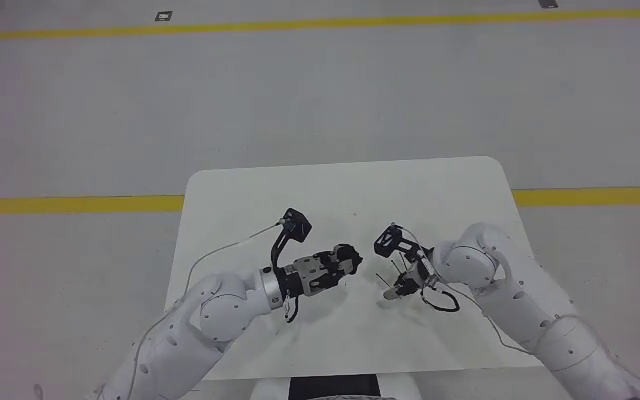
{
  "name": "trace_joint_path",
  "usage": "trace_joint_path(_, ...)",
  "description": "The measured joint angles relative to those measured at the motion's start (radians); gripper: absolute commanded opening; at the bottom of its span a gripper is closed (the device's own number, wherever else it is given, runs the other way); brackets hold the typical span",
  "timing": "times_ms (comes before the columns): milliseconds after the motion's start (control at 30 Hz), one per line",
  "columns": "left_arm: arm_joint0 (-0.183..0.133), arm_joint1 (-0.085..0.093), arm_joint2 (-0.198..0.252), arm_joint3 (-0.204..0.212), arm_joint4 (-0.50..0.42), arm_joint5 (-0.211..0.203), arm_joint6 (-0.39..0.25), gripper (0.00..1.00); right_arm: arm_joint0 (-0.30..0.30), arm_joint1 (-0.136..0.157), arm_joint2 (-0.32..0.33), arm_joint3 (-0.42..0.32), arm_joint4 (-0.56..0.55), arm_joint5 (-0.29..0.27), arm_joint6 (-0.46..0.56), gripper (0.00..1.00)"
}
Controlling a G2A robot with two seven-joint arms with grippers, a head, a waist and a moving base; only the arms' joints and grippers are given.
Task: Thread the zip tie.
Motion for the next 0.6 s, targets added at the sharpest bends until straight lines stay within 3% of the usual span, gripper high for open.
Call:
trace_joint_path(233, 0.0, 0.0, 0.0, 0.0, 0.0, 0.0, 0.0, 0.0, -0.016, 0.007, 0.007, -0.037, -0.015, 0.023, 0.019, 1.0)
trace_joint_path(267, 0.0, 0.0, 0.0, 0.0, 0.0, 0.0, 0.0, 0.0, -0.017, 0.007, 0.006, -0.038, -0.015, 0.026, 0.02, 0.85)
trace_joint_path(300, 0.0, 0.0, 0.0, 0.0, 0.0, 0.0, 0.0, 0.0, -0.018, 0.007, 0.006, -0.038, -0.015, 0.028, 0.021, 0.6)
trace_joint_path(333, 0.0, 0.0, 0.0, 0.0, 0.0, 0.0, 0.0, 0.0, -0.018, 0.008, 0.006, -0.038, -0.015, 0.03, 0.022, 0.5)
trace_joint_path(600, 0.0, 0.0, 0.0, 0.0, 0.0, 0.0, 0.0, 0.0, -0.024, 0.013, 0.018, -0.032, -0.002, 0.028, 0.028, 0.42)
